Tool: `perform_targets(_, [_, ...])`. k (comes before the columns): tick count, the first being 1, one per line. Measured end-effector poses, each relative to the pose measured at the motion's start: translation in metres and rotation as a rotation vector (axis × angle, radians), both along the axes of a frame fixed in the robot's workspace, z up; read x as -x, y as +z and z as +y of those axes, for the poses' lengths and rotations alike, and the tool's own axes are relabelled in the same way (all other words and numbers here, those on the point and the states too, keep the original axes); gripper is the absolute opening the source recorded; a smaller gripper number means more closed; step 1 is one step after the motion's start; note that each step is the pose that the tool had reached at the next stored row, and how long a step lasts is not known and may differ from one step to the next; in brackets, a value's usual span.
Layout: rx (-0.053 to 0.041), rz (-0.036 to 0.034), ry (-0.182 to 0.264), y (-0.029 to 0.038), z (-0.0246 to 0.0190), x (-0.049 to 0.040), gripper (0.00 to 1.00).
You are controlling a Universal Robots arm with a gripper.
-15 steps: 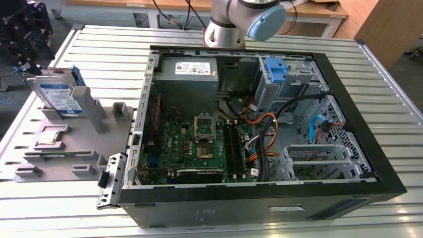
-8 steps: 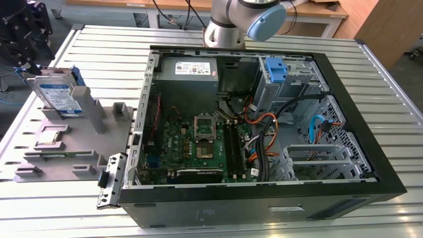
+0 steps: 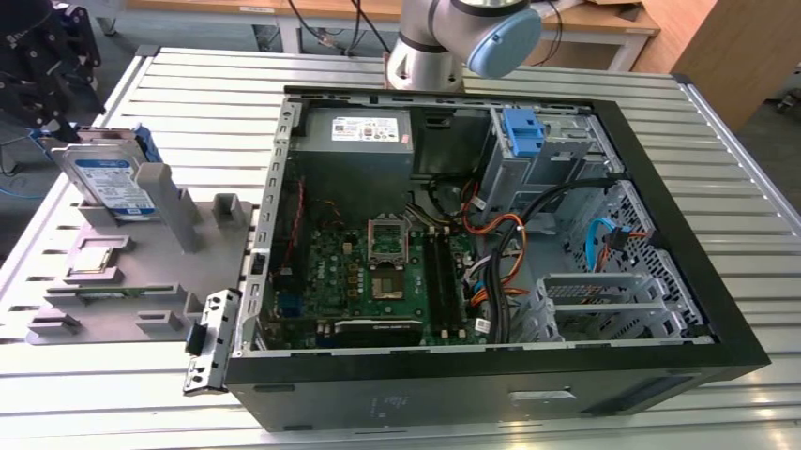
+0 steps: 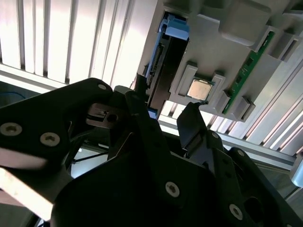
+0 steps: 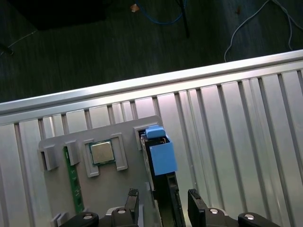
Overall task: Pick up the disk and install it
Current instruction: 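Pick up the disk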
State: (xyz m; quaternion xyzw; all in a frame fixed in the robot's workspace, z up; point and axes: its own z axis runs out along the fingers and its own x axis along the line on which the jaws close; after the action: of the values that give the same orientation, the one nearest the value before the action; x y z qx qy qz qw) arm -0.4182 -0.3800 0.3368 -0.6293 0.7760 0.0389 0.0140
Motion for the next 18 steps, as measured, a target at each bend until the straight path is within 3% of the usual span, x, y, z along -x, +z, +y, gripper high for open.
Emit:
perform_targets(9, [0.0001,-0.0258,0.005,-0.008,0.0,0.0037,0.53])
perform_targets(12, [-0.0001,-0.0299,0.009,-0.0105,0.0,0.0061,0.53])
perform_targets(18, [0.0017,-0.0297,0.045,-0.0147,0.0,0.0066,0.53])
